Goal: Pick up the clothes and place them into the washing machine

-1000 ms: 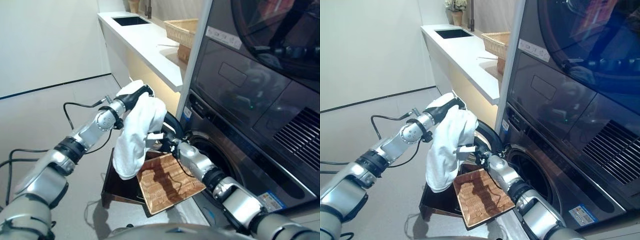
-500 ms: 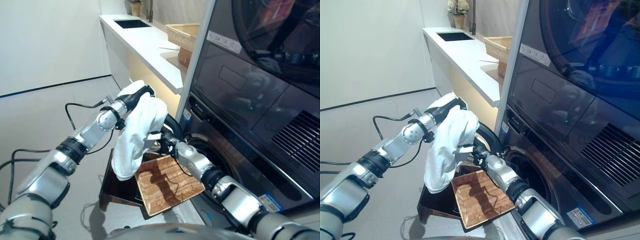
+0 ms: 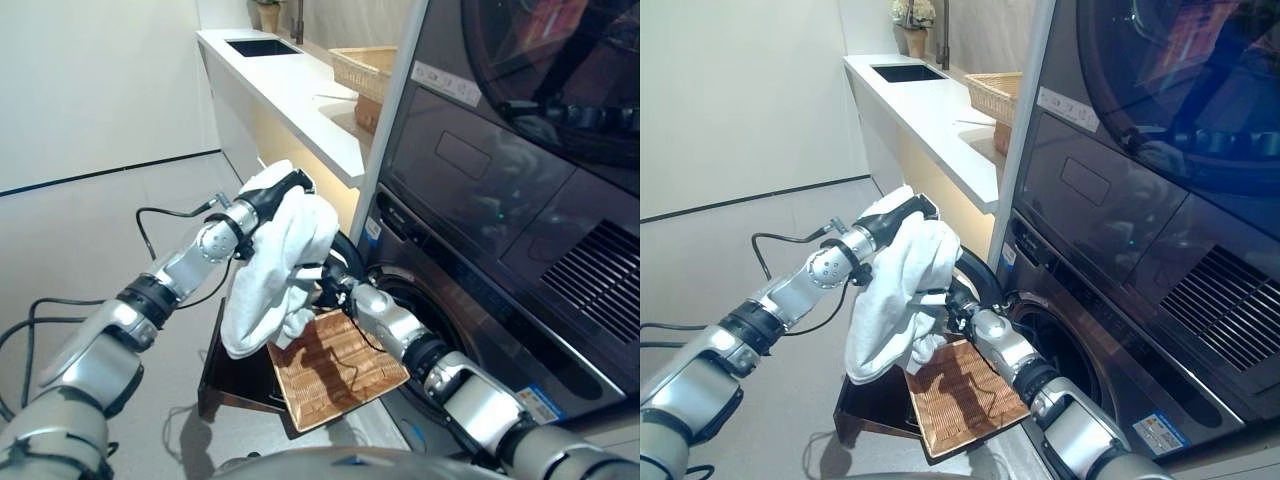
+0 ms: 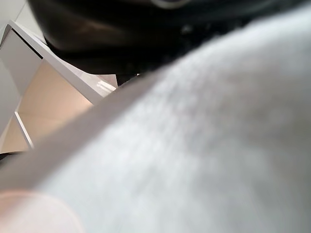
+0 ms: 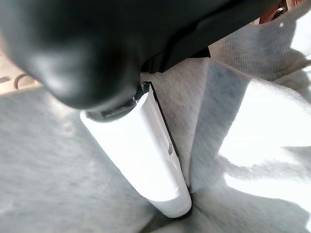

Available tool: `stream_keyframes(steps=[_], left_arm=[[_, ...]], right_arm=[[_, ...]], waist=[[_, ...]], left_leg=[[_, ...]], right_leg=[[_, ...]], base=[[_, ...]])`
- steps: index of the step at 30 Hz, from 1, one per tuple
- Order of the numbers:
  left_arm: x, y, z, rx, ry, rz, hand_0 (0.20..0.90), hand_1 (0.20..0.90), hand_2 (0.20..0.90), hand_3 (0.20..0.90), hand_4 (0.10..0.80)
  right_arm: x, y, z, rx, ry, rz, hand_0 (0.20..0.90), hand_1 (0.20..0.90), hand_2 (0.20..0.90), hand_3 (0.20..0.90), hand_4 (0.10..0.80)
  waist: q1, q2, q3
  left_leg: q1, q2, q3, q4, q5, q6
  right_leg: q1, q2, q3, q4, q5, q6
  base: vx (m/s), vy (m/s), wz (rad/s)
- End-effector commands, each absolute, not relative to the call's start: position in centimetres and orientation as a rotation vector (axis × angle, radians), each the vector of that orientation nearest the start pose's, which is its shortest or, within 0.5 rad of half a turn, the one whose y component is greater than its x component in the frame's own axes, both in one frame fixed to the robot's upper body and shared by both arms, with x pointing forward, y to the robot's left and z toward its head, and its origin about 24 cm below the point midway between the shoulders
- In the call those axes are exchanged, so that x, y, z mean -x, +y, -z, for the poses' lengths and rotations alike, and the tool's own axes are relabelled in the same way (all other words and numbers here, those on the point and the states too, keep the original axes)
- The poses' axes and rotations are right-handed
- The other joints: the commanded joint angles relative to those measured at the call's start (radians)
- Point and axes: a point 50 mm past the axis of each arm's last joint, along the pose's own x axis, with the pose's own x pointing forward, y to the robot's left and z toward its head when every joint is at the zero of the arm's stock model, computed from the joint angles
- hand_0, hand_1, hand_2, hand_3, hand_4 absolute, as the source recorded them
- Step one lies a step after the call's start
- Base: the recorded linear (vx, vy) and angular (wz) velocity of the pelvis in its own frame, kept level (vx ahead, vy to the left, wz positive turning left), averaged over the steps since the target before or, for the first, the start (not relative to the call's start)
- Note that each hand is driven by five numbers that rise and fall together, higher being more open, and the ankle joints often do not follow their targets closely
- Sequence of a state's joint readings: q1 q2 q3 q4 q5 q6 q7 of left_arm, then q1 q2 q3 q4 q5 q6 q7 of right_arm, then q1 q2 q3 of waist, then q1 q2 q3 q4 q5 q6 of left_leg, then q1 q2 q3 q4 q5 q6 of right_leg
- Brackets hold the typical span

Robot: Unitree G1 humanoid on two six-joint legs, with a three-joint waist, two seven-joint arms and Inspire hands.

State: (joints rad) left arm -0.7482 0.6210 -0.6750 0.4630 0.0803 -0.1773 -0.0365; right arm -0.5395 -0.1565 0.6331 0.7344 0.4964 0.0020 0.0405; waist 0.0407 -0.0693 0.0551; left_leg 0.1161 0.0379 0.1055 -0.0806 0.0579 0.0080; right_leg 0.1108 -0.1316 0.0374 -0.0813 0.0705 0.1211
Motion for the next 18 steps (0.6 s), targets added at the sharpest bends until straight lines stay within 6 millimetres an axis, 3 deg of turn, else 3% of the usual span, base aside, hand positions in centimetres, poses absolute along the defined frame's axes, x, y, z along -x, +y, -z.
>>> stream_keyframes(steps=[1,2,3,4,5,6,18], left_arm=[[-35.4,8.3,-20.8,-0.790,-0.665,0.495,0.313,0.313,0.313,0.313,0.380],[-35.4,8.3,-20.9,-0.796,-0.666,0.494,0.392,0.392,0.392,0.392,0.437],[-35.5,8.3,-20.9,-0.797,-0.664,0.492,0.540,0.540,0.540,0.540,0.543],[-35.5,8.4,-20.8,-0.801,-0.661,0.490,0.579,0.579,0.579,0.579,0.571],[-35.5,8.5,-20.9,-0.803,-0.665,0.487,0.834,0.834,0.834,0.834,0.753],[-35.5,8.7,-20.8,-0.813,-0.658,0.485,0.900,0.900,0.900,0.900,0.800],[-36.2,12.8,-20.9,-0.900,-0.600,0.381,0.900,0.900,0.900,0.900,0.800]], right_arm=[[-33.3,-3.3,-4.6,0.053,0.132,-0.577,0.200,0.200,0.200,0.200,0.300],[-33.3,-3.3,-4.6,0.054,0.133,-0.575,0.200,0.200,0.200,0.200,0.300],[-33.3,-3.4,-4.5,0.056,0.134,-0.572,0.200,0.200,0.200,0.200,0.300],[-33.3,-3.5,-4.4,0.056,0.139,-0.569,0.200,0.200,0.200,0.200,0.300],[-33.3,-3.6,-4.4,0.058,0.139,-0.563,0.200,0.200,0.200,0.200,0.300],[-33.3,-3.7,-4.4,0.061,0.138,-0.562,0.200,0.200,0.200,0.200,0.300],[-33.2,-6.0,-2.9,0.051,0.185,-0.470,0.200,0.200,0.200,0.200,0.300]], waist=[[0.018,0.042,-0.094],[0.018,0.042,-0.093],[0.018,0.043,-0.094],[0.018,0.043,-0.094],[0.020,0.044,-0.093],[0.019,0.045,-0.093],[0.024,0.054,-0.092]], left_leg=[[-0.021,-0.014,0.009,0.011,-0.041,-0.011],[-0.021,-0.014,0.009,0.011,-0.040,-0.011],[-0.022,-0.014,0.009,0.011,-0.040,-0.011],[-0.022,-0.014,0.009,0.011,-0.040,-0.011],[-0.023,-0.015,0.008,0.011,-0.040,-0.012],[-0.023,-0.015,0.009,0.012,-0.040,-0.012],[-0.025,-0.016,0.005,0.011,-0.039,-0.012]], right_leg=[[-0.038,-0.025,-0.005,0.162,-0.116,0.021],[-0.038,-0.025,-0.006,0.162,-0.116,0.021],[-0.038,-0.025,-0.006,0.162,-0.116,0.021],[-0.038,-0.025,-0.006,0.163,-0.116,0.021],[-0.039,-0.025,-0.005,0.162,-0.116,0.022],[-0.040,-0.024,-0.006,0.163,-0.116,0.022],[-0.039,-0.025,-0.010,0.163,-0.117,0.022]], base=[[0.000,0.000,0.00],[0.000,0.000,0.00],[0.000,0.000,0.00],[0.000,0.000,0.00],[0.000,0.000,0.00],[0.000,0.000,0.00],[0.000,0.000,0.00]])
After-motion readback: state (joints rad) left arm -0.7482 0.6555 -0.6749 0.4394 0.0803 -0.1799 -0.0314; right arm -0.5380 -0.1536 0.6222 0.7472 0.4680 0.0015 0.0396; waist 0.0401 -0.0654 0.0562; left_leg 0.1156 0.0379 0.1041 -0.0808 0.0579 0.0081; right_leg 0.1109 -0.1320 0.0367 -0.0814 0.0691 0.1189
